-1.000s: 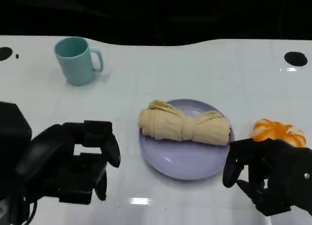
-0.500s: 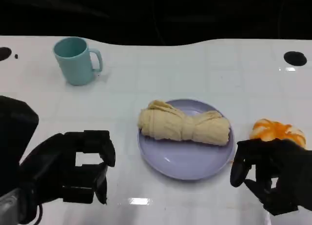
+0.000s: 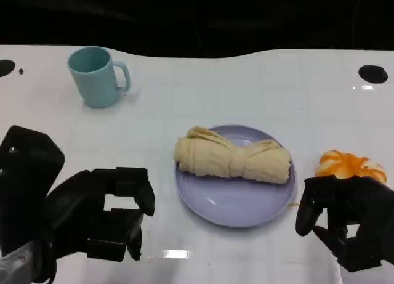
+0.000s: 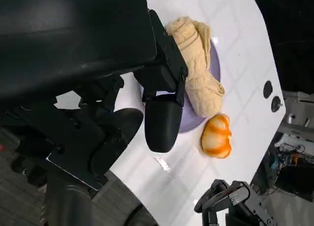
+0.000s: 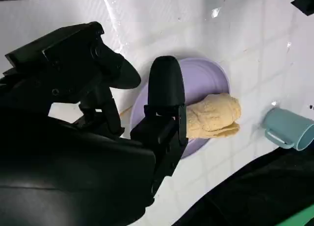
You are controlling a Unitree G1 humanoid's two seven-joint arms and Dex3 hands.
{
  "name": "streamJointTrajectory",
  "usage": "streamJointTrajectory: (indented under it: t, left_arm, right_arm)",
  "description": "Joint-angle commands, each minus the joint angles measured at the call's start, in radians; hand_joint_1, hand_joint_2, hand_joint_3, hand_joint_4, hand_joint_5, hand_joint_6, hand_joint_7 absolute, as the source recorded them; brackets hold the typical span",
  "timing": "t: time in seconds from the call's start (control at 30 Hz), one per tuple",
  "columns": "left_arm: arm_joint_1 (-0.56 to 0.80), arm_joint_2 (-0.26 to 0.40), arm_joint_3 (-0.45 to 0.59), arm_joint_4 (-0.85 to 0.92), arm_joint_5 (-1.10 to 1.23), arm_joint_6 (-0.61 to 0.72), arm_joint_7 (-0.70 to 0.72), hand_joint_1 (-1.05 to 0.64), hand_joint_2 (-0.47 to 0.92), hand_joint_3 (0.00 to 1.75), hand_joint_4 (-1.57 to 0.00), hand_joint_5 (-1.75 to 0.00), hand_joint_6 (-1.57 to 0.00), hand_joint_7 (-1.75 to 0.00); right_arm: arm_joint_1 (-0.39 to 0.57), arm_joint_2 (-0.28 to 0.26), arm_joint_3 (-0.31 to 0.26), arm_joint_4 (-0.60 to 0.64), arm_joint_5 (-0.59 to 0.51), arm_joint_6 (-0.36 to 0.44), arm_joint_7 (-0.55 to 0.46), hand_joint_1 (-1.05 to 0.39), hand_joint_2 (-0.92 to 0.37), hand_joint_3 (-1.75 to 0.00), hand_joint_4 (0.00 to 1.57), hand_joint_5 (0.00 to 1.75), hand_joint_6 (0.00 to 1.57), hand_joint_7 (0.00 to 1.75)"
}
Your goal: Grasp the towel on the left side of the plate with the left hand and place it into the plate.
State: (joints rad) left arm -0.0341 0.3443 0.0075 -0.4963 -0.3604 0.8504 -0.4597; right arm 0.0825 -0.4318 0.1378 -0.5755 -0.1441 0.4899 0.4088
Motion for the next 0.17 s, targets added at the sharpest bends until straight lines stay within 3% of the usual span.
streamJointTrajectory:
  t: [0.03,0.17]
  left_arm:
    - [0.004,0.023,-0.013,0.012,0.018,-0.019,0.014,-0.06,0.43,1.43,-0.82,-1.75,-0.75,-1.64]
    - [0.006,0.023,-0.026,0.027,0.027,-0.054,0.009,-0.05,0.45,1.43,-0.82,-1.75,-0.74,-1.64]
  right_arm:
    - [0.004,-0.014,-0.012,0.005,0.006,-0.014,0.008,0.01,-0.57,-1.08,0.73,1.75,0.70,1.43]
    - [0.010,-0.009,-0.025,0.011,0.021,-0.014,0.013,0.01,-0.58,-1.08,0.73,1.75,0.70,1.44]
